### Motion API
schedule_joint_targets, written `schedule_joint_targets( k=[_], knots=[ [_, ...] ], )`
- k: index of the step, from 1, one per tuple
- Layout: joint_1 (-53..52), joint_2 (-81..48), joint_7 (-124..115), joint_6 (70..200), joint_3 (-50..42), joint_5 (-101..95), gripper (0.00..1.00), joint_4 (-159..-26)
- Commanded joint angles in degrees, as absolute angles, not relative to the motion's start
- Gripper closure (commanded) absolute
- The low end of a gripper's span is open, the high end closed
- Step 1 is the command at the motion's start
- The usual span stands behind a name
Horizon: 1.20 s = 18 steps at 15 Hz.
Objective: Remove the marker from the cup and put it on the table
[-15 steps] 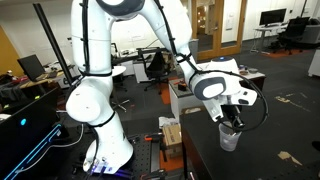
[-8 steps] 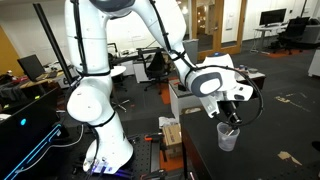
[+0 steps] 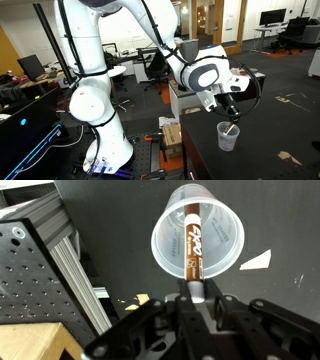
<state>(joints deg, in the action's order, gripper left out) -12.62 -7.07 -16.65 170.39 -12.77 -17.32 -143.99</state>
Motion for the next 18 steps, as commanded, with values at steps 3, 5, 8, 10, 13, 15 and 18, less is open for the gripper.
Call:
schedule_joint_targets(
  k=[3,5,8,10,13,15,18],
  knots=[
    [-14.6,0.0,-26.4,170.2,-15.7,-28.2,0.95,-147.6],
    [-14.1,1.9,-30.0,169.6,-15.5,-32.6,0.95,-147.9],
    [-13.2,4.8,-35.0,169.6,-14.9,-39.1,0.95,-148.1],
    [-13.0,5.9,-36.3,170.8,-14.4,-42.0,0.95,-148.0],
    [-14.6,5.7,-31.2,173.0,-14.1,-38.7,0.95,-148.2],
    [-16.4,4.8,-27.4,174.9,-14.0,-35.3,0.95,-148.7],
    [-20.3,3.2,-19.8,176.4,-14.0,-27.9,0.95,-149.7]
  ],
)
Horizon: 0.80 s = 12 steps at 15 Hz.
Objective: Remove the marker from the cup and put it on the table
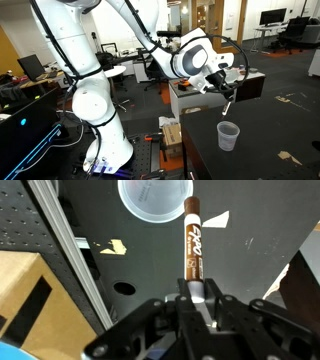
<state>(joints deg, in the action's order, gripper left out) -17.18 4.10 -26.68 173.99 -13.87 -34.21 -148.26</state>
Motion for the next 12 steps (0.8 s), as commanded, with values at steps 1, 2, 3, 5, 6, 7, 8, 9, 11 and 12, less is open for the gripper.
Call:
schedule_joint_targets(
  k=[1,2,3,5,6,7,8,9,11,12],
  knots=[
    [-21.6,2.8,-17.3,176.3,-13.9,-25.3,0.95,-149.9],
    [-22.9,2.6,-14.8,175.9,-13.7,-22.5,0.95,-150.1],
    [-23.9,2.1,-13.0,175.1,-13.5,-20.4,0.95,-149.8],
    [-17.4,1.4,-8.0,172.7,-4.1,-13.8,0.95,-149.0],
    [-16.3,0.8,-6.4,171.2,-2.0,-11.7,0.95,-148.1],
    [-15.4,0.6,-5.2,169.3,-0.1,-9.6,0.95,-147.5],
    [-14.7,0.4,-4.6,166.2,1.4,-8.1,0.95,-146.4],
    [-13.7,-0.1,-4.3,163.7,2.4,-7.4,0.95,-145.2],
    [-12.7,-0.6,-2.8,157.6,4.0,-4.8,0.95,-142.4],
    [-12.1,-1.3,-2.6,154.8,4.4,-4.6,0.95,-140.9]
  ],
)
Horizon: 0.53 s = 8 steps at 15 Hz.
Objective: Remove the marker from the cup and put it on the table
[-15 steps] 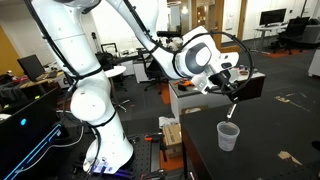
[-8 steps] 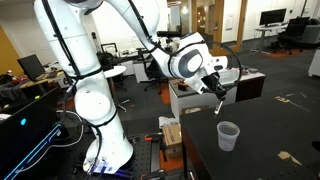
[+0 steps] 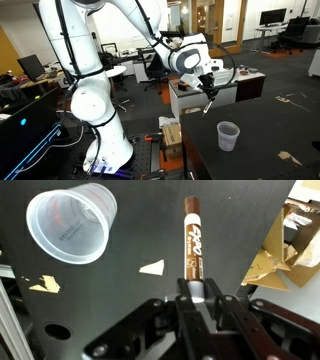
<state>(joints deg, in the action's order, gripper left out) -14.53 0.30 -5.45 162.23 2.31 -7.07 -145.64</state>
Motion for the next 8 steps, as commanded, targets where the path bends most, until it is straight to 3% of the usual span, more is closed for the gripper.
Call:
schedule_joint_targets(
  k=[1,8],
  knots=[
    [-11.7,-2.0,-1.8,152.4,4.8,-4.1,0.95,-139.3],
    [-10.0,-12.0,0.0,141.6,5.4,-5.0,0.95,-127.9]
  ],
)
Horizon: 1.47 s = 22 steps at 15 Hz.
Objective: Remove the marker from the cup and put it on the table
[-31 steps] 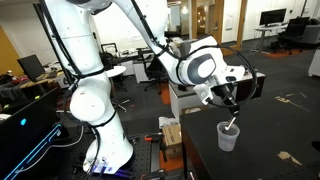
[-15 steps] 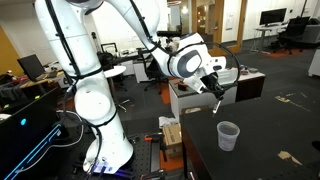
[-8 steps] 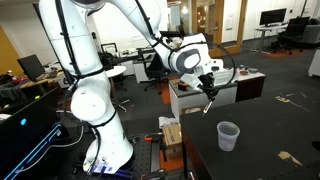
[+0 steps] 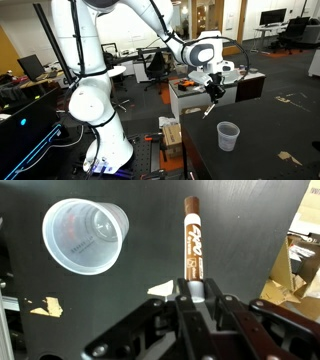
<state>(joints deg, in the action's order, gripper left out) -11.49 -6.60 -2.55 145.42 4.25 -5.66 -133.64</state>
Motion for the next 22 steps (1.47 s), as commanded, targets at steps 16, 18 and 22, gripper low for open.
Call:
schedule_joint_targets(
  k=[16,18,22],
  knots=[
    [-7.7,-27.5,5.0,124.2,6.4,-1.7,0.95,-104.4],
    [-7.5,-28.9,5.3,121.3,6.1,-2.0,0.95,-102.0],
    [-7.4,-31.2,6.4,117.6,6.1,-2.8,0.95,-98.2]
  ],
)
